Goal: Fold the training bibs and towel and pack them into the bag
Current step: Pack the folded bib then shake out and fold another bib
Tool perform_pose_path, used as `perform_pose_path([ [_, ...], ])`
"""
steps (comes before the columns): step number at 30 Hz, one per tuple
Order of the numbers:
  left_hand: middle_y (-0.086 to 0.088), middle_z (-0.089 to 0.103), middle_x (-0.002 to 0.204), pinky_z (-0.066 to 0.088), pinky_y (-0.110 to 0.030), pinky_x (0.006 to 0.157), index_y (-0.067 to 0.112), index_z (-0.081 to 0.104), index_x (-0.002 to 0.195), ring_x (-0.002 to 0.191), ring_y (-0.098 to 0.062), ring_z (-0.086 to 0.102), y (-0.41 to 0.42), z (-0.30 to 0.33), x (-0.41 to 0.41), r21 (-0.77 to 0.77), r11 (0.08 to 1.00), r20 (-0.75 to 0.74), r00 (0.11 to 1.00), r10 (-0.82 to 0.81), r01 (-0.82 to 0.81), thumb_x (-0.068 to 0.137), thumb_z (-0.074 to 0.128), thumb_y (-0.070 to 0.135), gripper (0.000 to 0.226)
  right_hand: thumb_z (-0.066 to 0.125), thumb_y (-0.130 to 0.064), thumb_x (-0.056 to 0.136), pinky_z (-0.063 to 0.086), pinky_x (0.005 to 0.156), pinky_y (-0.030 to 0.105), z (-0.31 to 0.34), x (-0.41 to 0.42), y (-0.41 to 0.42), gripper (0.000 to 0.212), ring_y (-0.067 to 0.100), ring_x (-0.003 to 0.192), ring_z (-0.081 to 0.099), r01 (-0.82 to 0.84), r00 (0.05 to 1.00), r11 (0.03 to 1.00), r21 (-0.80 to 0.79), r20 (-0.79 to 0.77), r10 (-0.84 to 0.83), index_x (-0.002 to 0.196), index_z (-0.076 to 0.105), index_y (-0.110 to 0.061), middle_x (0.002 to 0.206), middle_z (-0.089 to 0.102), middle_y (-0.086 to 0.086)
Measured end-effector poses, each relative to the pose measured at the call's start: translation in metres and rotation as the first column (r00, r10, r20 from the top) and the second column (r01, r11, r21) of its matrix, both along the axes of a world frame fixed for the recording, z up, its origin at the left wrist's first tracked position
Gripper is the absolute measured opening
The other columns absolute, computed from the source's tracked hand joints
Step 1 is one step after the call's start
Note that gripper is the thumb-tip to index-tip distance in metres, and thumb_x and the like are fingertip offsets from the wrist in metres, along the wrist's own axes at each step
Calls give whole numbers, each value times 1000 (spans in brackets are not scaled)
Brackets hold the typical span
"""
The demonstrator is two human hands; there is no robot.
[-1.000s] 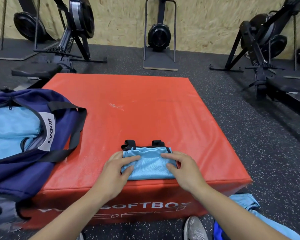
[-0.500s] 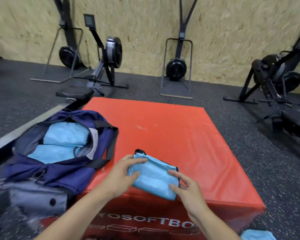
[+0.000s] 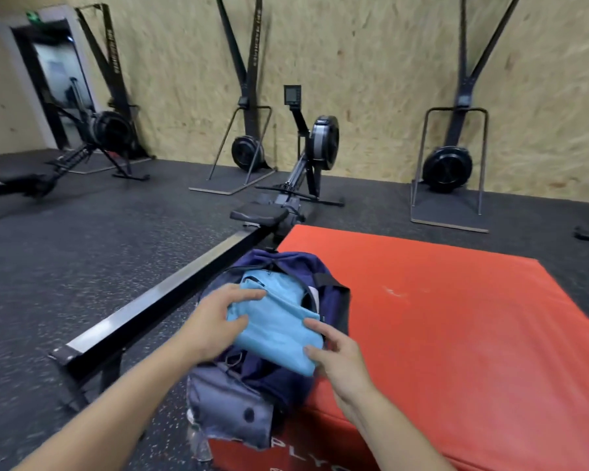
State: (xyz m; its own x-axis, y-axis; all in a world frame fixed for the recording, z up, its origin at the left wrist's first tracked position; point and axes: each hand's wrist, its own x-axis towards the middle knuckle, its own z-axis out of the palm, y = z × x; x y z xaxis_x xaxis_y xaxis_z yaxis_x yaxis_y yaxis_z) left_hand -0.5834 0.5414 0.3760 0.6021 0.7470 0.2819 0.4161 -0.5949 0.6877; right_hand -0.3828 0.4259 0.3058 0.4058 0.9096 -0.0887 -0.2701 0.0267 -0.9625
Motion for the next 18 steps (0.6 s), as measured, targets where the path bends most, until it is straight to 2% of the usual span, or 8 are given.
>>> perform_pose_path([
  [3,17,63,115,43,-17,95,47,67,113,106,-2,60,42,2,-20,8,998,-30,998,58,-58,68,55,15,56,63,17,82,54,76,33,3,-19,43,45,18,84,68,-55,998,998,-34,-25,54,108,75,-19,102,75,7],
  [5,18,62,116,41,-9,89,50,64,108,103,2,60,68,-6,-23,-26,996,-39,996,85,-86,72,59,9,55,62,16,82,52,75,32,2,-25,66,46,17,85,67,-61,998,995,-73,-13,60,110,74,-19,106,73,7],
  [8,8,65,116,40,-6,62,35,69,112,64,9,55,101,-28,-15,-101,986,-9,991,136,-136,79,57,-13,60,62,12,82,50,71,24,1,-22,91,46,13,83,63,-40,994,992,-120,92,51,110,73,-23,111,69,6],
  [9,5,66,117,40,-8,57,28,71,116,57,7,52,109,-37,-12,-116,982,-5,989,147,-146,79,55,-16,60,62,11,83,51,70,21,-1,-18,98,47,11,82,63,-31,989,992,-126,140,49,111,73,-25,112,69,4],
  [11,4,67,122,41,-12,60,27,70,120,62,3,54,124,-58,-6,-148,978,-1,988,151,-150,79,53,-17,62,63,7,85,53,80,19,-7,-10,107,49,6,89,64,-24,954,990,-137,293,64,114,71,-31,116,67,-5],
  [14,5,64,127,46,-26,73,38,66,118,84,-13,59,137,-86,-7,-182,974,-28,991,132,-134,79,52,-16,68,65,-6,90,37,114,27,-18,-4,115,49,10,128,53,21,743,986,-168,662,97,124,64,-42,139,55,-10],
  [16,14,58,129,45,-24,97,44,61,118,105,0,57,141,-99,-11,-120,989,-95,993,74,-85,83,56,-13,67,61,-16,96,28,113,23,-23,-5,114,49,11,139,41,53,524,974,-219,837,160,139,56,-39,152,43,-8],
  [18,22,53,120,43,-26,96,51,55,117,95,10,53,143,-103,-16,-44,998,-180,983,28,-36,89,59,-5,63,57,-23,99,31,109,26,-26,-6,111,50,12,137,44,58,430,970,-238,882,191,144,49,-40,156,37,-11],
])
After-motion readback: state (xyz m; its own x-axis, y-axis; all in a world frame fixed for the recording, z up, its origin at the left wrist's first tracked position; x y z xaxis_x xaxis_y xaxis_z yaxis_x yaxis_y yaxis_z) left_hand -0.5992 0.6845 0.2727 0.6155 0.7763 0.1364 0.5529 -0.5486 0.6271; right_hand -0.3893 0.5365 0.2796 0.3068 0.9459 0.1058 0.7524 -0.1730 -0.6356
